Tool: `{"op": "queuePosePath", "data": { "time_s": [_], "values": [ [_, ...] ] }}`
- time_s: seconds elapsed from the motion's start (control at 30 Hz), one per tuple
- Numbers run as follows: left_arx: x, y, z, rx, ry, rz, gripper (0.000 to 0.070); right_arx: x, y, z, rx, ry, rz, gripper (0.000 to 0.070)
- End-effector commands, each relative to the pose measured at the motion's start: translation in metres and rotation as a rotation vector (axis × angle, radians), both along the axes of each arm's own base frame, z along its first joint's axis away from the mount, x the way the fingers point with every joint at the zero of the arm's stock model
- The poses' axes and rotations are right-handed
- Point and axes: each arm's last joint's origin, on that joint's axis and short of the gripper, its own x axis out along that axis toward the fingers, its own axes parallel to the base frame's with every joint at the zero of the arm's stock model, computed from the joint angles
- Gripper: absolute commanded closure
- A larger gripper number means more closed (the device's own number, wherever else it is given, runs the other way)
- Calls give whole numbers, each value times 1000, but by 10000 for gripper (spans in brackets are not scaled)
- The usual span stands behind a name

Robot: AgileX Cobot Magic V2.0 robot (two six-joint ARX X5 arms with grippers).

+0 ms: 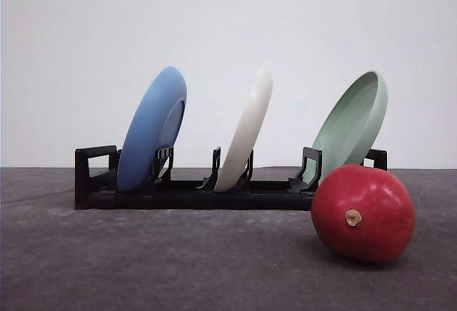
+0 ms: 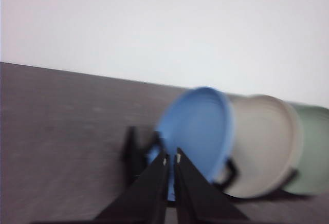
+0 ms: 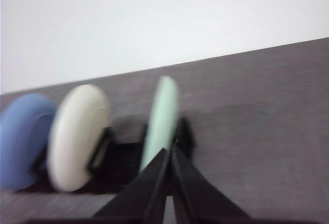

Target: Place pomegranate in white plate

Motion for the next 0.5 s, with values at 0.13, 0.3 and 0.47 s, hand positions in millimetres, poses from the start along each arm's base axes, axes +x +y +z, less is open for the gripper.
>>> {"op": "queuePosePath", "data": {
  "time_s": [0.13,0.3,0.47],
  "values": [
    [20,-8,60,43,54,-250,697,9,7,64,-104,-24,282,693],
    [36,-13,92,38,99,-468,697,16,9,92,-135,-50,408,693],
    [46,-16,106,63,91,-547,698,16,10,96,-127,-65,444,693]
  ]
}}
